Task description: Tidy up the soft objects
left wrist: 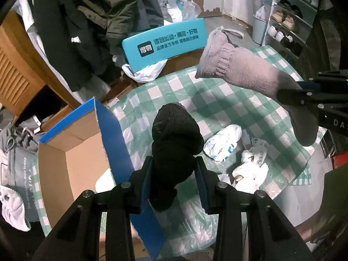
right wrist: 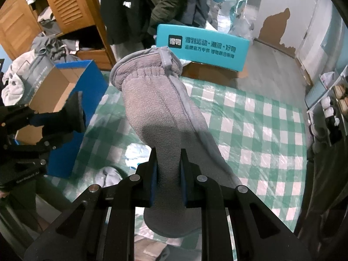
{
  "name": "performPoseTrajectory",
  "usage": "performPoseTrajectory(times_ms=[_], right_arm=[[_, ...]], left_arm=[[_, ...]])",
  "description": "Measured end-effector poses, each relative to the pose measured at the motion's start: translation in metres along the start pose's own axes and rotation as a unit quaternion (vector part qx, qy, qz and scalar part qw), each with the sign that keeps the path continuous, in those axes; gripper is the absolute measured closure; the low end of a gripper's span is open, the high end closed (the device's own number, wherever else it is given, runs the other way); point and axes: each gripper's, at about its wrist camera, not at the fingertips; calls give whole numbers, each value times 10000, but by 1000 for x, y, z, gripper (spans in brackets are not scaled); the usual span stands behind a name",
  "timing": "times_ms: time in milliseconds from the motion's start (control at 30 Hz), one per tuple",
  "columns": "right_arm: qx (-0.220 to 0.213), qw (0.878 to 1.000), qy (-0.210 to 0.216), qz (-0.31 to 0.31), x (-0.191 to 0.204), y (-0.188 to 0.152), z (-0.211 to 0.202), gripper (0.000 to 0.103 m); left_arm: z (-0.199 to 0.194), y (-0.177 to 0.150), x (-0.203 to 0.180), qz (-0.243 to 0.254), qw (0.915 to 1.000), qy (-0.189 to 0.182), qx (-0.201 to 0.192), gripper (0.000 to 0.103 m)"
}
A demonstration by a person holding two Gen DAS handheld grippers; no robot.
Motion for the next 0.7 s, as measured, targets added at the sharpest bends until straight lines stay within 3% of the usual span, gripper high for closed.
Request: performPoseTrajectory(times_ms=[700], right_arm=[[-249,9975,512,-413,71,34,-6,87]], left_arm=[[-33,-23,51,-419,9988,196,-156,65]])
Point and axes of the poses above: each gripper's, at about its wrist camera, not at the fingertips, and z roughly the way its jaws point, x to its left, y to its top, and after that the axes turned 10 degrees about -x, right-handed
